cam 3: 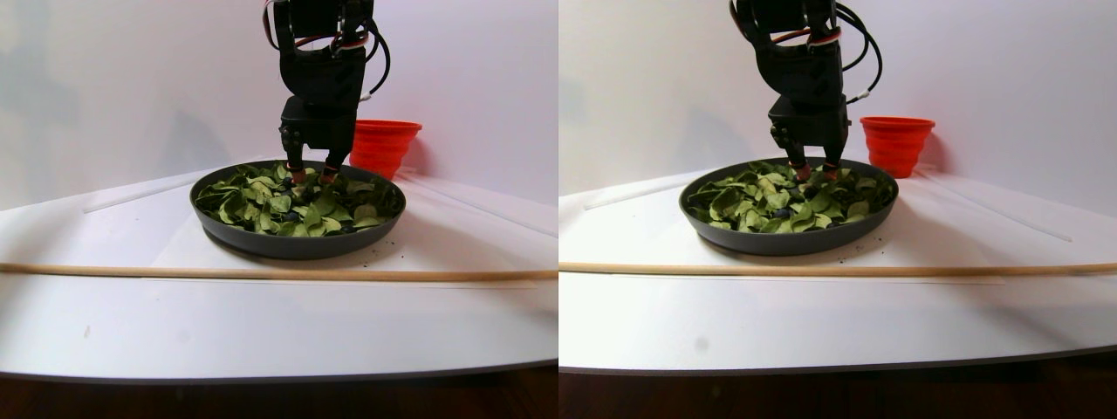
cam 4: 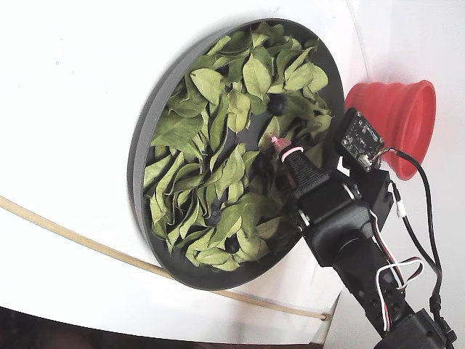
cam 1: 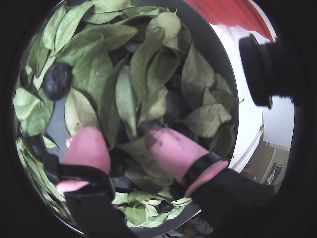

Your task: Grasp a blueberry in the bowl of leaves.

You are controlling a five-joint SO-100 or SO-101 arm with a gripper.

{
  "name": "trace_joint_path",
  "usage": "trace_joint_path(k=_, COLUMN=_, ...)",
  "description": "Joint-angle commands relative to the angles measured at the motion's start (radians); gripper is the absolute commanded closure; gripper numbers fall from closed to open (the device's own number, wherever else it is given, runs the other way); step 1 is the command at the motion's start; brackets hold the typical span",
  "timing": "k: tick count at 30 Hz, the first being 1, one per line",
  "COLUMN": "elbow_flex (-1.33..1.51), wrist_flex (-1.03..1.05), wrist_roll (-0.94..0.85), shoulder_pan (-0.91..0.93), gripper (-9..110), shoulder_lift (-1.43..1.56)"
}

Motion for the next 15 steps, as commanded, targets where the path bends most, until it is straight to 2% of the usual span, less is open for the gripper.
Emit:
trace_joint_path(k=1, elbow_flex=-0.058, wrist_flex=-0.021, wrist_roll=0.0, shoulder_pan=0.0, gripper=84, shoulder_lift=0.014)
trace_joint_path(k=15, elbow_flex=-0.06, wrist_flex=-0.029, wrist_roll=-0.006, shoulder_pan=0.002, gripper=85, shoulder_lift=0.002)
